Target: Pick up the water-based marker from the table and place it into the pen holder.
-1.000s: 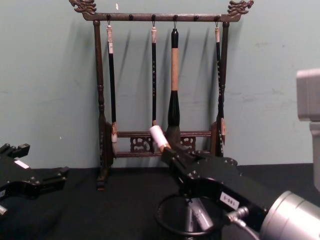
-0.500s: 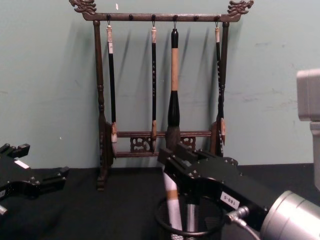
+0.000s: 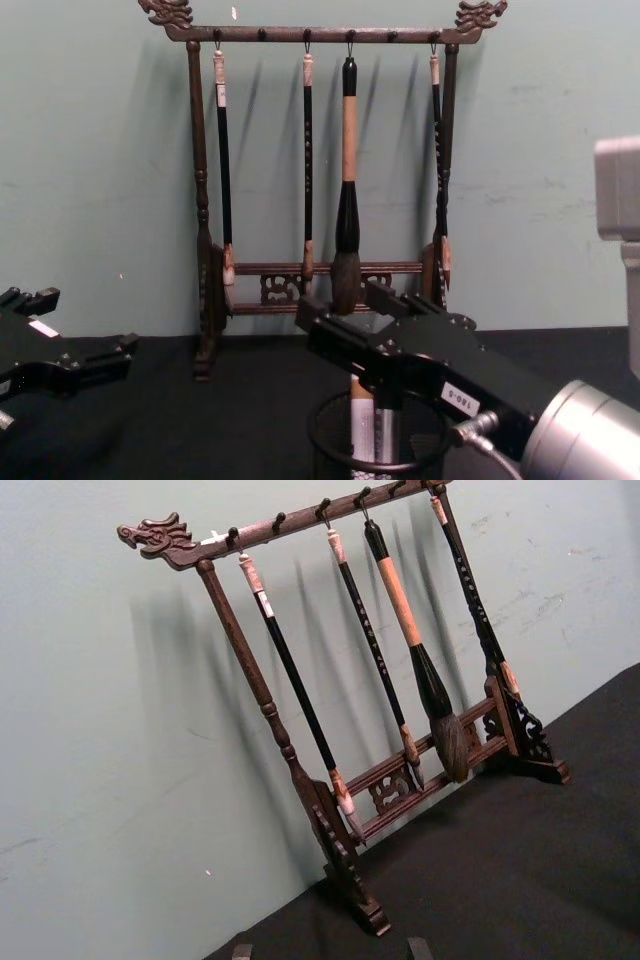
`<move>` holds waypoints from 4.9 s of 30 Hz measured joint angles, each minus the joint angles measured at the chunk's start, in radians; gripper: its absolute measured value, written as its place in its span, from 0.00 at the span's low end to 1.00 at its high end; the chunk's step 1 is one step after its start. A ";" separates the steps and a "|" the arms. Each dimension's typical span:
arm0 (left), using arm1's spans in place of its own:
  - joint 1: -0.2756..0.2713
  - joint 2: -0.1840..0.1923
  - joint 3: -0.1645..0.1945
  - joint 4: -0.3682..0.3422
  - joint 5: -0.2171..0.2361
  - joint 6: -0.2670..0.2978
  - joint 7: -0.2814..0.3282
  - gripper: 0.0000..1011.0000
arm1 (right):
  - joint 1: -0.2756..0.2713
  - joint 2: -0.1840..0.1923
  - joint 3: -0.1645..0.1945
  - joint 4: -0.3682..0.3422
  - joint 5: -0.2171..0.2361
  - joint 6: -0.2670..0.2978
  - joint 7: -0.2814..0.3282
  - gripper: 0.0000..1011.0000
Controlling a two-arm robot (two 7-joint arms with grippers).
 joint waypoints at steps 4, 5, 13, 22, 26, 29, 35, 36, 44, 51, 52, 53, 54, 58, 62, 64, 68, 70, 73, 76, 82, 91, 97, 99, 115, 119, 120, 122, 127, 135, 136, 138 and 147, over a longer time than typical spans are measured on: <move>0.000 0.000 0.000 0.000 0.000 0.000 0.000 0.99 | 0.002 0.015 0.006 -0.025 0.011 0.040 0.007 0.91; 0.000 0.000 0.000 0.000 0.000 0.000 0.000 0.99 | 0.003 0.018 0.008 -0.032 0.012 0.047 0.007 0.93; 0.000 0.000 0.000 0.000 0.000 0.000 0.000 0.99 | 0.004 0.055 0.052 -0.129 0.021 0.114 -0.042 0.99; 0.000 0.000 0.000 0.000 0.000 0.000 0.000 0.99 | -0.017 0.109 0.138 -0.198 -0.025 0.166 -0.145 0.99; 0.000 0.000 0.000 0.000 0.000 0.000 0.000 0.99 | -0.034 0.126 0.174 -0.198 -0.056 0.176 -0.177 0.99; 0.000 0.000 0.000 0.000 0.000 0.000 0.000 0.99 | -0.048 0.134 0.199 -0.181 -0.082 0.187 -0.203 0.99; 0.000 0.000 0.000 0.000 0.000 0.000 0.000 0.99 | -0.058 0.138 0.219 -0.138 -0.128 0.198 -0.234 0.99; 0.000 0.000 0.000 0.000 0.000 0.000 0.000 0.99 | -0.060 0.139 0.221 -0.126 -0.142 0.202 -0.239 0.99; 0.000 0.000 0.000 0.000 0.000 0.000 0.000 0.99 | -0.060 0.140 0.216 -0.063 -0.224 0.183 -0.262 0.99; 0.000 0.000 0.000 0.000 0.000 0.000 0.000 0.99 | -0.056 0.134 0.209 -0.035 -0.262 0.165 -0.271 0.99; 0.000 0.000 0.000 0.000 0.000 0.000 0.000 0.99 | -0.056 0.134 0.209 -0.036 -0.262 0.165 -0.271 0.99; 0.000 0.000 0.000 0.000 0.000 0.000 0.000 0.99 | -0.056 0.135 0.210 -0.037 -0.261 0.165 -0.271 0.99; 0.000 0.000 0.000 0.000 0.000 0.000 0.000 0.99 | -0.056 0.135 0.210 -0.037 -0.260 0.165 -0.270 0.99; 0.000 0.000 0.000 0.000 0.000 0.000 0.000 0.99 | -0.056 0.135 0.210 -0.039 -0.257 0.166 -0.270 0.99; 0.000 0.000 0.000 0.000 0.000 0.000 0.000 0.99 | -0.056 0.135 0.210 -0.041 -0.255 0.167 -0.269 0.99; 0.000 0.000 0.000 0.000 0.000 0.000 0.000 0.99 | -0.056 0.135 0.210 -0.042 -0.253 0.167 -0.269 0.99; 0.000 0.000 0.000 0.000 0.000 0.000 0.000 0.99 | -0.056 0.136 0.211 -0.043 -0.252 0.168 -0.268 0.99; 0.000 0.000 0.000 0.000 0.000 0.000 0.000 0.99 | -0.057 0.136 0.211 -0.043 -0.251 0.168 -0.268 0.99; 0.000 0.000 0.000 0.000 0.000 0.000 0.000 0.99 | -0.057 0.136 0.211 -0.044 -0.250 0.168 -0.268 0.99; 0.000 0.000 0.000 0.000 0.000 0.000 0.000 0.99 | -0.057 0.136 0.211 -0.044 -0.250 0.169 -0.268 0.99; 0.000 0.000 0.000 0.000 0.000 0.000 0.000 0.99 | -0.057 0.136 0.211 -0.044 -0.249 0.169 -0.267 0.99; 0.000 0.000 0.000 0.000 0.000 0.000 0.000 0.99 | -0.057 0.136 0.211 -0.045 -0.248 0.170 -0.267 0.99; 0.000 0.000 0.000 0.000 0.000 0.000 0.000 0.99 | -0.057 0.136 0.211 -0.045 -0.248 0.170 -0.267 0.99; 0.000 0.000 0.000 0.000 0.000 0.000 0.000 0.99 | -0.057 0.136 0.211 -0.045 -0.248 0.170 -0.267 0.99; 0.000 0.000 0.000 0.000 0.000 0.000 0.000 0.99 | -0.057 0.136 0.211 -0.045 -0.248 0.170 -0.267 0.99; 0.000 0.000 0.000 0.000 0.000 0.000 0.000 0.99 | -0.057 0.136 0.211 -0.045 -0.248 0.170 -0.267 0.99; 0.000 0.000 0.000 0.000 0.000 0.000 0.000 0.99 | -0.057 0.136 0.211 -0.045 -0.248 0.170 -0.267 0.99; 0.000 0.000 0.000 0.000 0.000 0.000 0.000 0.99 | -0.057 0.136 0.211 -0.045 -0.248 0.170 -0.267 0.99; 0.000 0.000 0.000 0.000 0.000 0.000 0.000 0.99 | -0.057 0.136 0.211 -0.045 -0.248 0.170 -0.267 0.99; 0.000 0.000 0.000 0.000 0.000 0.000 0.000 0.99 | -0.057 0.136 0.211 -0.045 -0.248 0.169 -0.267 0.99; 0.000 0.000 0.000 0.000 0.000 0.000 0.000 0.99 | -0.057 0.136 0.211 -0.045 -0.248 0.170 -0.267 0.99; 0.000 0.000 0.000 0.000 0.000 0.000 0.000 0.99 | -0.057 0.136 0.211 -0.045 -0.248 0.170 -0.267 0.99; 0.000 0.000 0.000 0.000 0.000 0.000 0.000 0.99 | -0.057 0.136 0.211 -0.045 -0.248 0.170 -0.267 0.99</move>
